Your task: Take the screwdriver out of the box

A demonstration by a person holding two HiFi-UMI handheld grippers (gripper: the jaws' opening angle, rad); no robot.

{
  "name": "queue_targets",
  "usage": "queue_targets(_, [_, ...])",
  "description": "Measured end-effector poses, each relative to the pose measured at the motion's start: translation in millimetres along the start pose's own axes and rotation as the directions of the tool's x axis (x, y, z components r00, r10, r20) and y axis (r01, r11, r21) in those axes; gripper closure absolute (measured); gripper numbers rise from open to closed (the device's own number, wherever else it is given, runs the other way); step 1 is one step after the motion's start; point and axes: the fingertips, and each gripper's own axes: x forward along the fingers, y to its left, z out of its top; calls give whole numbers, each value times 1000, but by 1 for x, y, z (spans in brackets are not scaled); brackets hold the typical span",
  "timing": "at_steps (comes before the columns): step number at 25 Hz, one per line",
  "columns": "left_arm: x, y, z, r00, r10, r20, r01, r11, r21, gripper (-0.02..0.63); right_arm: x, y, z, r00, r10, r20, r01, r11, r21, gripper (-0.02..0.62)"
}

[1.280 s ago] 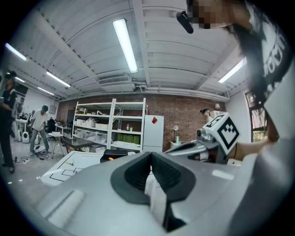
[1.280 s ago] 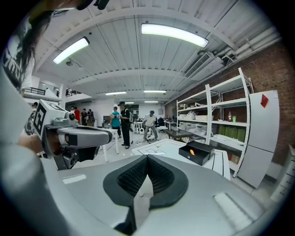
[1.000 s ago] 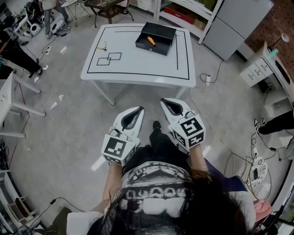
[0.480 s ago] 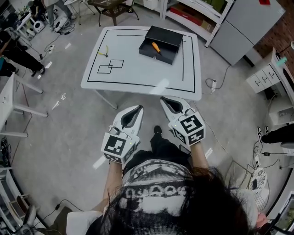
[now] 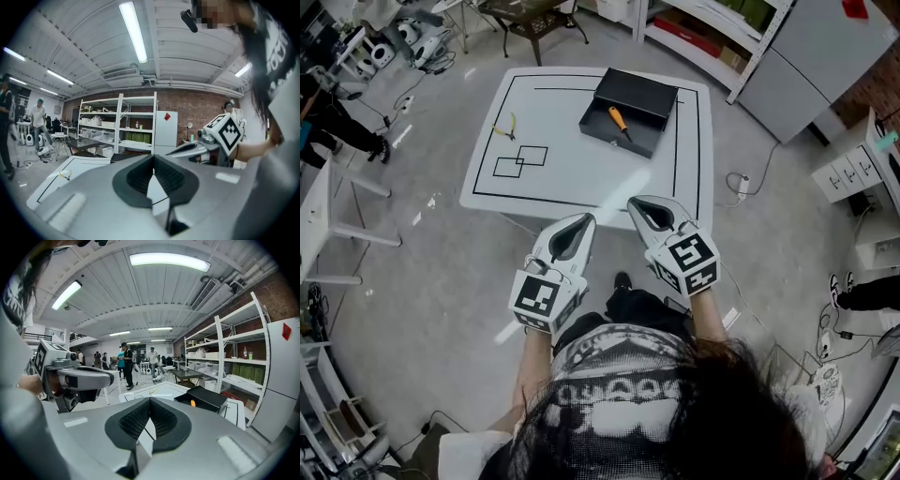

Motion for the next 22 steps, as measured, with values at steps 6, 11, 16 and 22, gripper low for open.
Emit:
queue_targets(6, [36,15,3,1000,25,-13,-25,1000,3,606,22,-34,1,1000,26,-2,-26,1000,6,597])
queue_targets(11, [55,25,5,999,54,-6,-54,999,-1,606,39,-51,-1,998,58,-8,-58,998,-2,597])
queue_targets(16, [68,31,0,997,68,-28,-68,998,-1,606,52,-62,-4,997,82,-14,-82,997,7,597])
queue_targets(22, [80,39,2,995,84,-48,-85,996,-14,606,65,-71,-6,994,107,-29,-106,994,20,597])
